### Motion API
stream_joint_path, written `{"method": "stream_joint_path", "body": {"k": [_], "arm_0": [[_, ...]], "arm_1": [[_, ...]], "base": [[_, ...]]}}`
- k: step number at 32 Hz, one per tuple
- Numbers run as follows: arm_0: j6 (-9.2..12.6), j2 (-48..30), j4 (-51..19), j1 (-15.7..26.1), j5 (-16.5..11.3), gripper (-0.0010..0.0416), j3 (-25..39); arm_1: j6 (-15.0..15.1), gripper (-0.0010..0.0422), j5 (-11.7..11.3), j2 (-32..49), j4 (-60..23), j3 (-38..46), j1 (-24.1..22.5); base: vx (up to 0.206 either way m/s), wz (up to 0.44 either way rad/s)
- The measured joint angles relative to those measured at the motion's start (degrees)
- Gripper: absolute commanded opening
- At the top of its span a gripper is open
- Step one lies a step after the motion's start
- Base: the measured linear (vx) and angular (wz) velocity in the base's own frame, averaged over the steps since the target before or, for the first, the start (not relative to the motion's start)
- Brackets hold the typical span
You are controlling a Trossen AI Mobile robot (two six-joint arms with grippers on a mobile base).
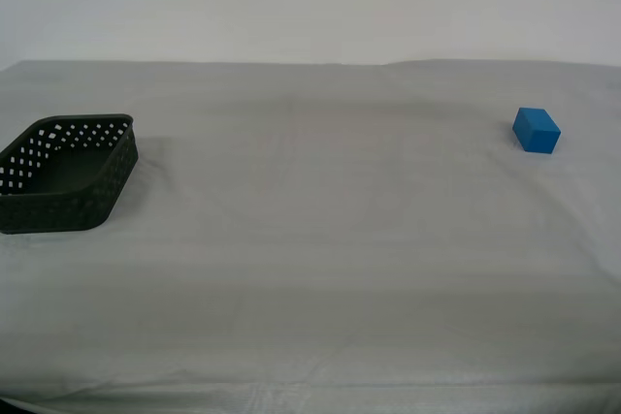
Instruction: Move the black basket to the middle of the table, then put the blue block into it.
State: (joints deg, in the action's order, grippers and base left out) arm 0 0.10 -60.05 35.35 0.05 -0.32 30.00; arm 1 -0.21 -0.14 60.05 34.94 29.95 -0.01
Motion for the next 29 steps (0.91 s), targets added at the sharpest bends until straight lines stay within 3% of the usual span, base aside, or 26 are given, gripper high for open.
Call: {"method": "stream_joint_path", "body": {"k": [29], "arm_0": [[0.0, 0.0, 0.0, 0.0, 0.0, 0.0001, 0.0]], "arm_1": [[0.0, 0.0, 0.0, 0.0, 0.0, 0.0, 0.0]], "base": [[0.0, 0.0]]}}
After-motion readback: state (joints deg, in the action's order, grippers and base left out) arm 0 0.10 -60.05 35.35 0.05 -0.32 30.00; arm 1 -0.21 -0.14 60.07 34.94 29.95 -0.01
